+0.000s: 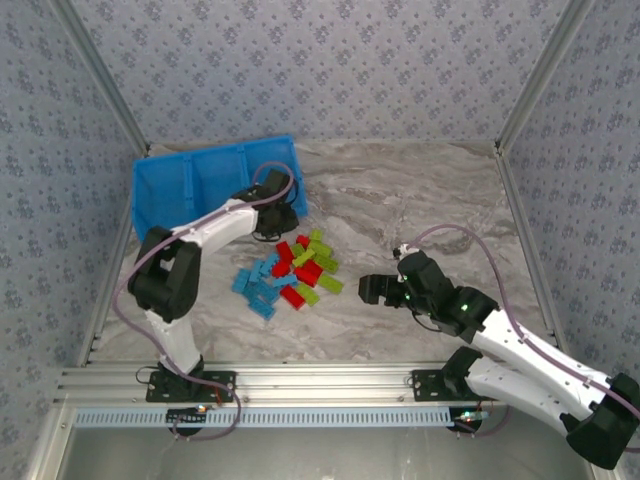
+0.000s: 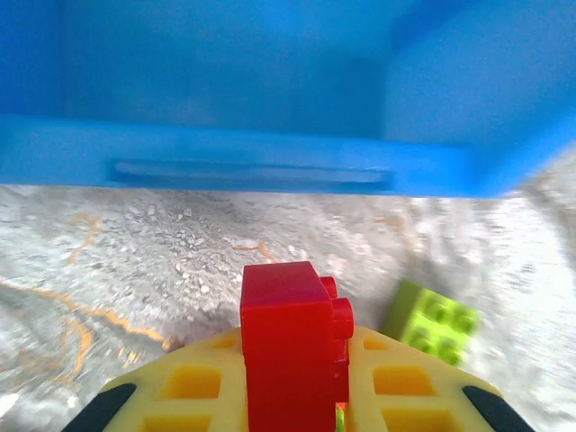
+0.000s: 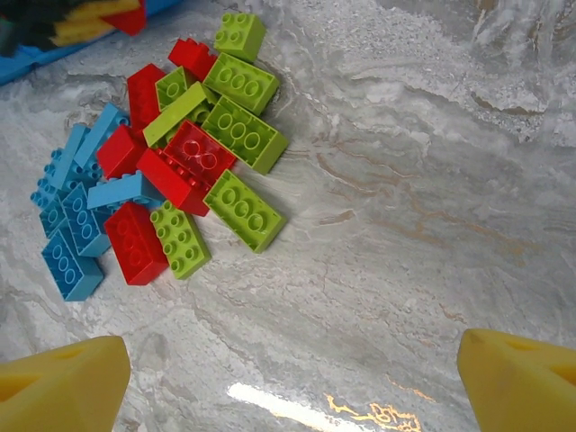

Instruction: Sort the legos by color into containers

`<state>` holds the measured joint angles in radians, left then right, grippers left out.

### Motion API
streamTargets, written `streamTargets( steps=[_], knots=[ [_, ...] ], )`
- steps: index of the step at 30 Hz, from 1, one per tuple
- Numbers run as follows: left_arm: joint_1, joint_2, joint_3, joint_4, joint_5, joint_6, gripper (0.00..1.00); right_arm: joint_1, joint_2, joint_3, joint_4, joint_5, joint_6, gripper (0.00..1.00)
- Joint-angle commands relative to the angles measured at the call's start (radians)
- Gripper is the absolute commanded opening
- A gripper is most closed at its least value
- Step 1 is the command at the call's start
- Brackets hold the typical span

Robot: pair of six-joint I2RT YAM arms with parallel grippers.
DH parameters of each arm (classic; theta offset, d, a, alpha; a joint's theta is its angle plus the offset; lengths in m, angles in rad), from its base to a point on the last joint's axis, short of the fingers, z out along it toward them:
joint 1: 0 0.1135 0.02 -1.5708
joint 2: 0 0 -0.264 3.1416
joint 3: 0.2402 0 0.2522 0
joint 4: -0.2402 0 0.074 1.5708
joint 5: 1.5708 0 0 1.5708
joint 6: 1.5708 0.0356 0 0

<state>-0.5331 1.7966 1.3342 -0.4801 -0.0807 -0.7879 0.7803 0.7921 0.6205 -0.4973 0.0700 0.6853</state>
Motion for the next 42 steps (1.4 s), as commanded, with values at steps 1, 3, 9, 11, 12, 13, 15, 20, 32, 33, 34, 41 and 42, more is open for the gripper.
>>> streamTargets(
  steps=[1, 3, 9, 11, 12, 13, 15, 20, 32, 33, 34, 41, 42],
  knots=[
    [-0.009, -0.148, 0.018, -0.07, -0.068, 0.06, 0.16, 0.01, -0.015, 0.03, -0.012, 0.042, 0.014, 0.96],
    [-0.002, -0.219, 0.035, -0.112, -0.161, 0.103, 0.16, 0.014, -0.017, 0.035, -0.009, 0.043, 0.014, 0.96],
    [0.236, -0.33, 0.055, -0.132, -0.298, 0.198, 0.16, 0.025, -0.028, 0.028, 0.004, 0.052, 0.013, 0.97],
    [0.348, -0.309, 0.069, -0.125, -0.262, 0.199, 0.15, 0.025, -0.028, 0.022, 0.009, 0.055, 0.011, 0.97],
    [0.396, -0.286, 0.086, -0.132, -0.252, 0.199, 0.15, 0.026, -0.027, 0.016, 0.009, 0.055, 0.011, 0.97],
    [0.432, -0.265, 0.099, -0.134, -0.244, 0.201, 0.15, 0.026, -0.027, 0.015, 0.008, 0.057, 0.011, 0.97],
    [0.5, -0.213, 0.124, -0.136, -0.218, 0.194, 0.15, 0.028, -0.031, 0.009, 0.005, 0.061, 0.016, 0.97],
    [0.631, -0.046, 0.209, -0.152, -0.058, 0.139, 0.19, 0.031, -0.056, -0.014, 0.009, 0.068, 0.025, 0.97],
    [0.649, -0.087, 0.291, -0.216, -0.006, 0.142, 0.45, 0.027, -0.075, -0.022, 0.016, 0.148, 0.023, 0.97],
    [0.63, -0.128, 0.277, -0.223, 0.007, 0.147, 0.44, 0.024, -0.05, -0.012, 0.032, 0.157, 0.01, 0.97],
    [0.604, -0.174, 0.262, -0.222, 0.018, 0.157, 0.43, 0.017, -0.019, 0.006, 0.04, 0.161, -0.006, 0.97],
    [0.16, -0.543, 0.066, -0.177, 0.071, 0.516, 0.42, -0.04, 0.392, 0.24, 0.114, 0.125, -0.102, 0.93],
    [0.092, -0.585, 0.035, -0.19, 0.087, 0.602, 0.43, -0.05, 0.448, 0.261, 0.156, 0.101, -0.11, 0.93]
  ],
)
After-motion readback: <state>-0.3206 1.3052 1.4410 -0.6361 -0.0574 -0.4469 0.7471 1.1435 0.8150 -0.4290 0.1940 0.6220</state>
